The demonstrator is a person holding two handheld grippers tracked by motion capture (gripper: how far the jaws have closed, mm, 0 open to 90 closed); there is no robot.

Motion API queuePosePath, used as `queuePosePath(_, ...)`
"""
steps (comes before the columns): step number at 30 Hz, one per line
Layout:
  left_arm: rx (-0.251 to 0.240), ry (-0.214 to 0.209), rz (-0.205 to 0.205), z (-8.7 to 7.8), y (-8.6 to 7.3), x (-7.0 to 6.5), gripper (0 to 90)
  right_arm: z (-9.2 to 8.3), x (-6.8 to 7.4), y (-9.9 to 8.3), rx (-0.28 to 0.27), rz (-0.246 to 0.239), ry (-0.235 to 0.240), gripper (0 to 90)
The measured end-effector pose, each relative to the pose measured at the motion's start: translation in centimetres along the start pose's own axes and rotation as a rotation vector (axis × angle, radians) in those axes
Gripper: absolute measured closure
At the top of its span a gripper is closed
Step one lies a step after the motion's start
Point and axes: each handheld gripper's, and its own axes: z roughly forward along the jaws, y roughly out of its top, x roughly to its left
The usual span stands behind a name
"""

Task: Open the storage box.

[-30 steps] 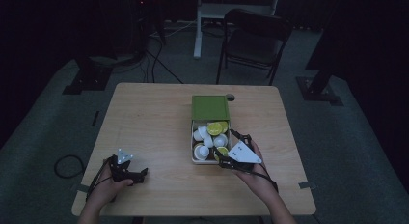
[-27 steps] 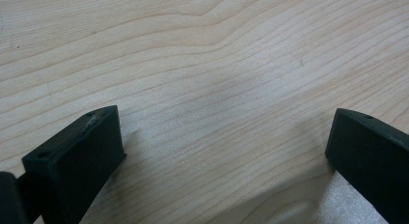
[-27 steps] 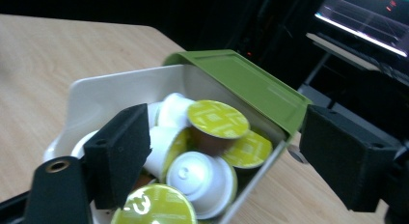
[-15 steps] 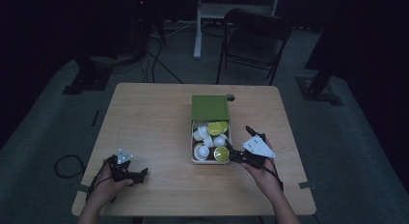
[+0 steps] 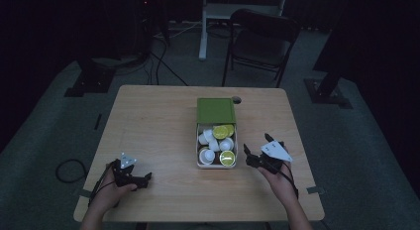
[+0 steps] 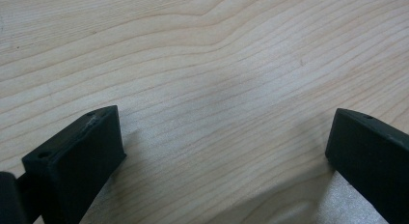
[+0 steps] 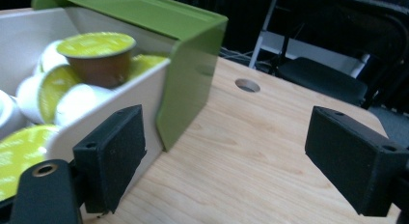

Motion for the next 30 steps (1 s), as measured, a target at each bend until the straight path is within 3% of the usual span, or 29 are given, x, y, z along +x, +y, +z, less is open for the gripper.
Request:
queuePosePath(8, 0.000, 0.000, 0.001, 0.0, 0.0, 0.0, 0.0, 0.3, -1.4, -1.5, 0.070, 0.037, -0.015, 14.3)
queuePosePath(13, 0.001, 0.001, 0.000, 0.0, 0.0, 0.0, 0.0, 0.3, -2.5, -2.3, 0.112, 0.096, -0.032, 14.3)
queuePosePath(18, 0.001, 0.000, 0.001, 0.0, 0.0, 0.0, 0.0, 0.4, -3.7, -3.2, 0.171, 0.103, -0.062, 14.3)
queuePosePath(20, 0.000, 0.000, 0.000, 0.0, 0.0, 0.0, 0.0, 0.4, -3.9, -3.4, 0.181, 0.105, -0.064, 14.3)
queuePosePath(25, 0.001, 0.000, 0.000, 0.0, 0.0, 0.0, 0.1, 0.5, -5.0, -4.8, 0.265, 0.127, -0.062, 14.2)
queuePosePath(30, 0.003, 0.012, -0.013, 0.0, 0.0, 0.0, 0.0, 0.4, -5.4, -5.5, 0.303, 0.143, -0.064, 13.8)
